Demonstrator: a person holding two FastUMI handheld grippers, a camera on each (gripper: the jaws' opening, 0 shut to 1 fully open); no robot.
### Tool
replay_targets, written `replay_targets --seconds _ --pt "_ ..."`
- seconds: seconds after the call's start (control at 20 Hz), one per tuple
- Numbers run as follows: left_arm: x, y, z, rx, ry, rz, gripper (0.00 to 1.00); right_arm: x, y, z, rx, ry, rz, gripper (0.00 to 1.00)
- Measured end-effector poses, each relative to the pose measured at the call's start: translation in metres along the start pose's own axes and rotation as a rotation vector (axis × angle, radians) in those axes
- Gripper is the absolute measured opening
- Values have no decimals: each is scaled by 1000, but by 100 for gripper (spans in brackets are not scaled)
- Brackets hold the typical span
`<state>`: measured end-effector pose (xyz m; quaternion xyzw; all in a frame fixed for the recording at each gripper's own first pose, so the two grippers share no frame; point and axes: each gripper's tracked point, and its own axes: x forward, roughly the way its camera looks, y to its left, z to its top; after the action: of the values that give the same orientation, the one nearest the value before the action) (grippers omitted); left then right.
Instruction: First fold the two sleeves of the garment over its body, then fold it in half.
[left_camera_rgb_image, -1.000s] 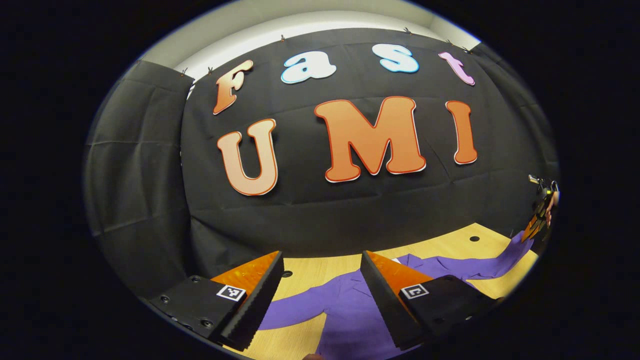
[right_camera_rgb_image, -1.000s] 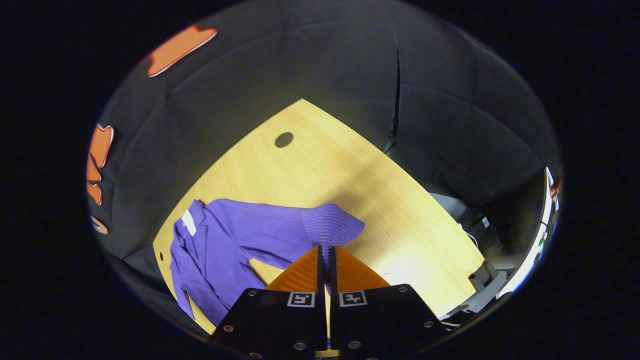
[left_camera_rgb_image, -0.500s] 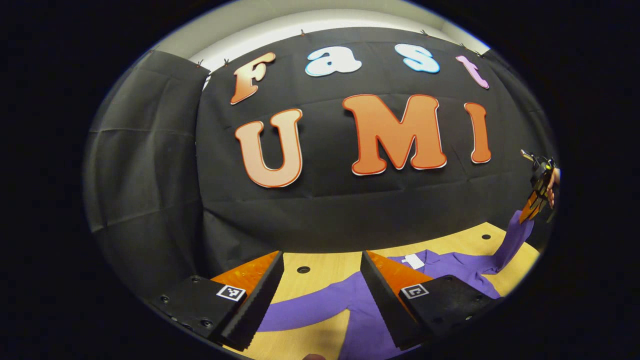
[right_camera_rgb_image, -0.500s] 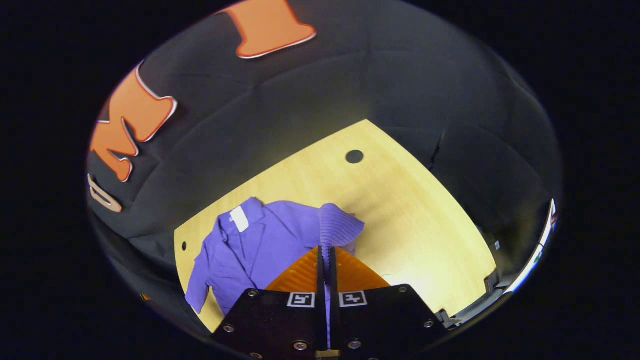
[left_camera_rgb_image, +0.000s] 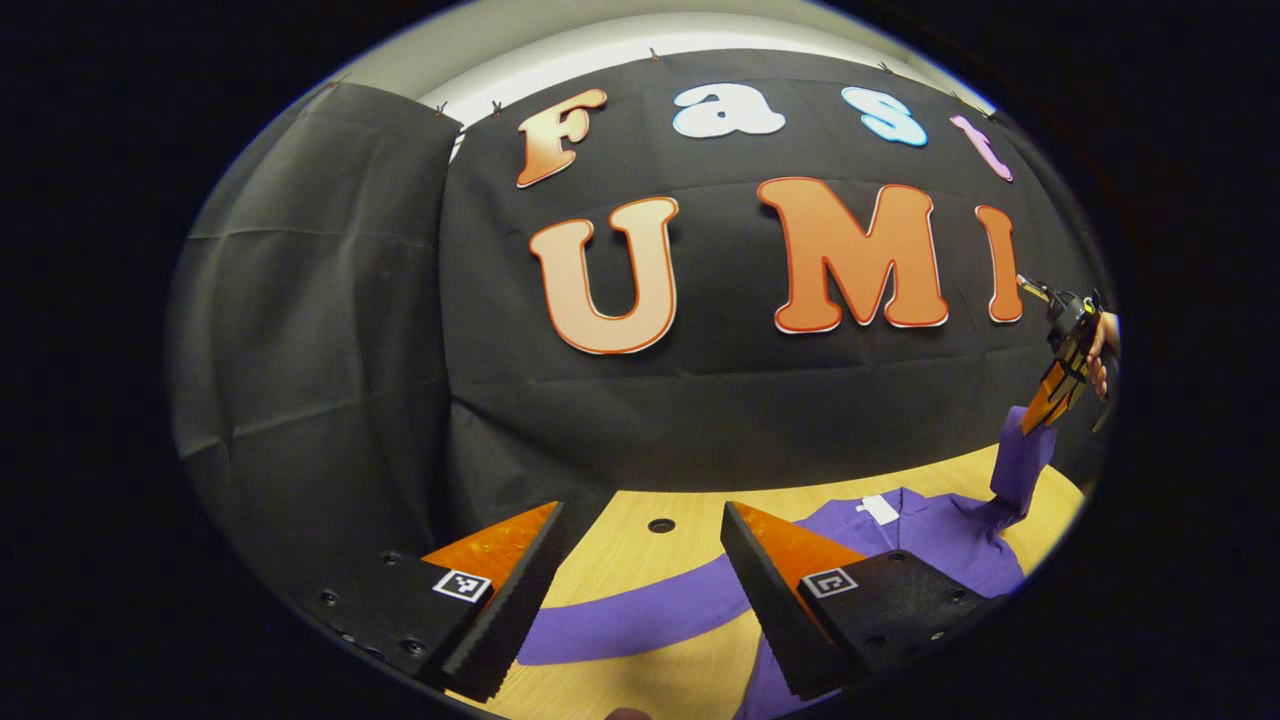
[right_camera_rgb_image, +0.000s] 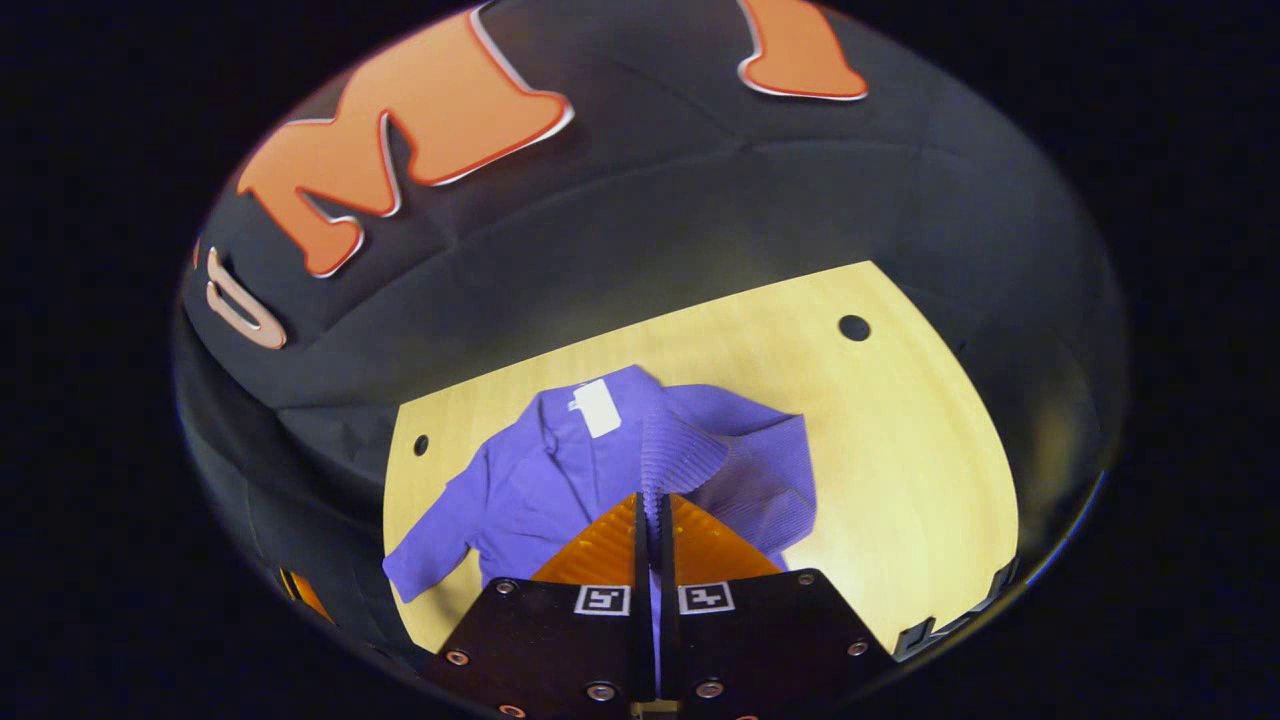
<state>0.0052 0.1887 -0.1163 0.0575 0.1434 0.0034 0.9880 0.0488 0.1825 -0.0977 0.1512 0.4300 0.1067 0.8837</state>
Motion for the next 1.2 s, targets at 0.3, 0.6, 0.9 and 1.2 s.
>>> replay_targets --seconds 0.3,0.6,0.9,1.2 --pt "6 48 -21 -9 41 61 96 26 82 -20 -71 45 64 3" --pt "13 80 -41 -26 90 108 97 34 131 -23 -33 35 134 4" --pt "23 82 -45 -36 109 101 96 5 165 -19 1 3 276 19" --pt "39 99 -53 -71 167 96 97 -47 161 11 -52 -199 300 51"
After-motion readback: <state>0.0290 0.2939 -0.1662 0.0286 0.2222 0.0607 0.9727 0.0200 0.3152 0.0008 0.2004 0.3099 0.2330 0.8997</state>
